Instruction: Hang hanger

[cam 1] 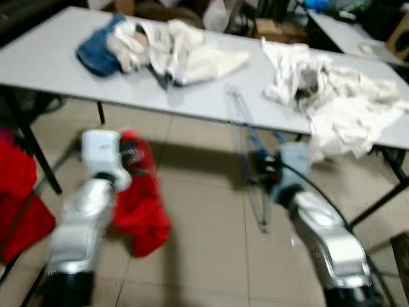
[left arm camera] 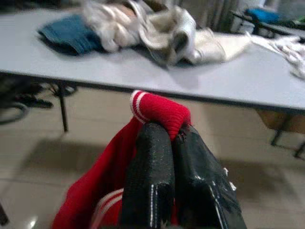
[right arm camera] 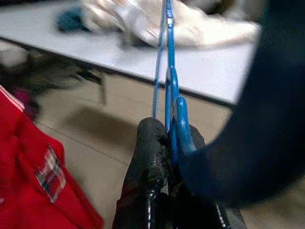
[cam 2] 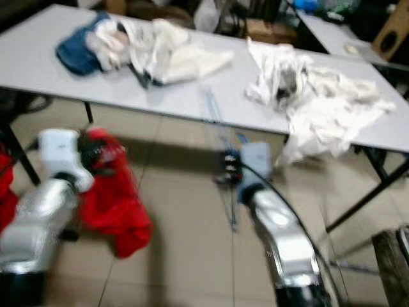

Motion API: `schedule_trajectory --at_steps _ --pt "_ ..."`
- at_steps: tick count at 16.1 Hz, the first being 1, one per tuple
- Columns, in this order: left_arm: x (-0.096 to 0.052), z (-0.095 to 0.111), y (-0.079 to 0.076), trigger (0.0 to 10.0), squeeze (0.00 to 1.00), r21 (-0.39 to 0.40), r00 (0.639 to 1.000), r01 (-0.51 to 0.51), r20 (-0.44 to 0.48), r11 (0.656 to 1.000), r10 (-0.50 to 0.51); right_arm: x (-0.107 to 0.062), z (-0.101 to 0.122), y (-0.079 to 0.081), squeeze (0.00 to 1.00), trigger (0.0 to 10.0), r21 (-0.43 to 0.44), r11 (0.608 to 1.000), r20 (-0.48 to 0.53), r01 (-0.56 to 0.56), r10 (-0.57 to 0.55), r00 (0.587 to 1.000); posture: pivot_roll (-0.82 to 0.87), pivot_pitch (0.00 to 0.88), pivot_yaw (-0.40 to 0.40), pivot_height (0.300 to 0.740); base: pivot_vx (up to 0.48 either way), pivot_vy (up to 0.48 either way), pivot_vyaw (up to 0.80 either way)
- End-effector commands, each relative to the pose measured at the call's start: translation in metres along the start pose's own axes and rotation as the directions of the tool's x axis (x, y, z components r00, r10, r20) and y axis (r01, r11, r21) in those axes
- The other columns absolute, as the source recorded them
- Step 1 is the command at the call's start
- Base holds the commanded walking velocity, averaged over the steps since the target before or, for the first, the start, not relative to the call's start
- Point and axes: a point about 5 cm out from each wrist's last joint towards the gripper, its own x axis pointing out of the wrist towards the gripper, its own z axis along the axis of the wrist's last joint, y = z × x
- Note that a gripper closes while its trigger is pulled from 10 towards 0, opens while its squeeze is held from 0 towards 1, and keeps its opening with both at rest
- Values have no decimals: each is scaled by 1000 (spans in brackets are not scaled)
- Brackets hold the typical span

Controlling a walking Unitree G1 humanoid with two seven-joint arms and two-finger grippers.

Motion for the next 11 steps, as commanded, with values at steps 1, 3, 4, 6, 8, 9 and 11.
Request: schedule_trajectory --at_steps 1,3,4,6,8,9,11 --pt "5 13 -18 10000 0 -3 996 57 63 998 -57 -6 -2 -15 0 10000 -13 999 -4 49 -49 999 -78 0 -106 740 379 0 0" --pt "8 13 -19 10000 0 11 996 79 52 997 -79 -5 -2 -17 0 10000 -10 997 3 73 -73 997 -83 0 -83 740 377 0 0" --pt "10 14 -20 10000 0 14 994 90 53 996 -90 -5 -3 -17 0 10000 -5 996 7 85 -85 996 -86 0 -73 740 375 0 0" --pt "13 17 -22 10000 0 22 993 102 60 995 -103 -7 -5 -17 0 10000 -2 996 8 93 -93 996 -89 0 -57 740 377 0 0" --pt "16 19 -23 10000 0 32 991 115 61 993 -116 -9 -6 -18 0 10000 -1 995 13 103 -103 995 -93 0 -45 740 379 0 0" --pt "17 19 -24 10000 0 37 991 120 59 992 -122 -8 -6 -19 0 10000 -1 994 16 105 -105 994 -93 0 -42 740 379 0 0" --pt "18 19 -23 10000 0 40 990 124 57 992 -126 -8 -5 -19 0 10000 1 994 18 105 -105 994 -92 0 -40 740 379 0 0"
